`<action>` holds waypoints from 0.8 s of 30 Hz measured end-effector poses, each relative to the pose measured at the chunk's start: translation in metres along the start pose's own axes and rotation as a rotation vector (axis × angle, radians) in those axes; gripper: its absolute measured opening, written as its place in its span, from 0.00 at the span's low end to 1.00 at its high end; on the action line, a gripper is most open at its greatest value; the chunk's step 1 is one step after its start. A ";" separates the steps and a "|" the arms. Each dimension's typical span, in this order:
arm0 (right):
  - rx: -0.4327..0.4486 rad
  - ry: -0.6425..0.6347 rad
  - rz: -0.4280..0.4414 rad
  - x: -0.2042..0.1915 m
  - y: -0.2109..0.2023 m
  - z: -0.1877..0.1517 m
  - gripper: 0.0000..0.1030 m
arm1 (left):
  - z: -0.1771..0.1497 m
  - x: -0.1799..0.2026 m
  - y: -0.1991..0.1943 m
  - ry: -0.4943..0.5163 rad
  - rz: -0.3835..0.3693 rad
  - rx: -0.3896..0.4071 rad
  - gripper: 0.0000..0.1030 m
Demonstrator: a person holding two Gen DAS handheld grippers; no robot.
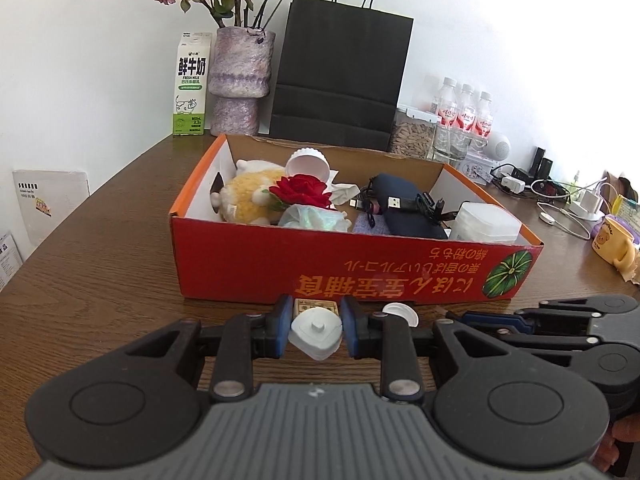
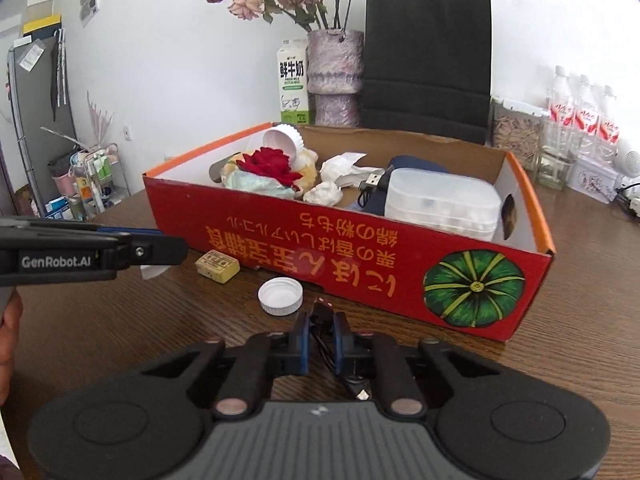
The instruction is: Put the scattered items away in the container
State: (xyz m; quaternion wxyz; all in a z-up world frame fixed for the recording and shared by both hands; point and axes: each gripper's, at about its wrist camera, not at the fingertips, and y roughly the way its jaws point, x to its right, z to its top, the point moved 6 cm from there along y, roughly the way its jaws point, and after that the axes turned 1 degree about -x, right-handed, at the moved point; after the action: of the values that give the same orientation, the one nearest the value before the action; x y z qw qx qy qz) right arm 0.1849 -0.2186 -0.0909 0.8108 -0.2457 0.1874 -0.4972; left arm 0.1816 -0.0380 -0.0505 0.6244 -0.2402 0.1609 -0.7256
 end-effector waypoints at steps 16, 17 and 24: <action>0.324 0.062 -0.073 0.029 -0.058 0.090 0.10 | 0.071 0.025 -0.004 0.066 -0.037 0.184 0.26; 0.328 0.068 -0.082 0.033 -0.055 0.097 0.10 | 0.079 0.028 0.000 0.071 -0.040 0.197 0.26; 0.324 0.128 -0.133 0.061 -0.004 0.138 0.10 | 0.119 0.044 0.044 0.106 -0.027 0.282 0.26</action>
State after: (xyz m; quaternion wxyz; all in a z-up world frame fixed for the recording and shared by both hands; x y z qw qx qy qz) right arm 0.2840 -0.2458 0.0192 0.7915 -0.0918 0.1393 -0.5880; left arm 0.2793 -0.0813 0.0315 0.6327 -0.1135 0.0867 -0.7612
